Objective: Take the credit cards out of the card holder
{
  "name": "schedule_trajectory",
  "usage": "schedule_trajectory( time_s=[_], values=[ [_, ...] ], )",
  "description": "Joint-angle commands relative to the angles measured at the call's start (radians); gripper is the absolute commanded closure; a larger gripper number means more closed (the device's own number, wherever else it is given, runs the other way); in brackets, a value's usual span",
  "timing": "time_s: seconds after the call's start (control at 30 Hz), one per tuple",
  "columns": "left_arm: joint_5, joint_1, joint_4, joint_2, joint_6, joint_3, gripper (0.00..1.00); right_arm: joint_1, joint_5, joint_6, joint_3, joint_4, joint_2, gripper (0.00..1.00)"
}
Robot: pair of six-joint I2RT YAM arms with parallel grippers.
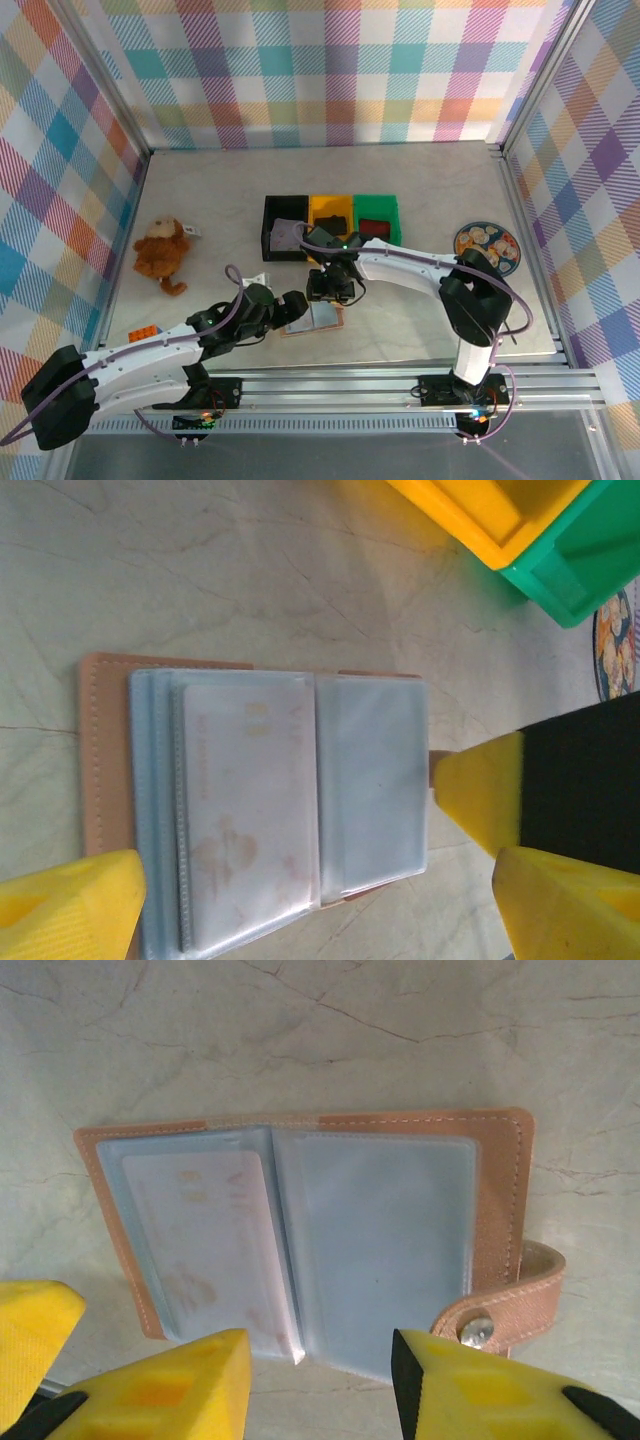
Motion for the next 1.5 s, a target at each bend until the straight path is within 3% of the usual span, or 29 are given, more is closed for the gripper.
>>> schedule_trajectory(
  time_s=[0.0,0.93,1.47],
  values=[
    [0.03,0.002,0.077,0.026,-0.017,0.033,0.11,-0.013,-0.045,-0.008,-0.026,0.034,0.038,0.57],
    [0.161,0.001,0.288,0.227,-0.05,0.047,0.13,-0.031,-0.085,0.011,-0.061,0.112,0.103,0.62],
    [0.079,0.001,0.209,0.063,-0.018,0.058,0.12,-0.037,-0.096,0.019,-0.047,0.116,0.116,0.65]
  ],
)
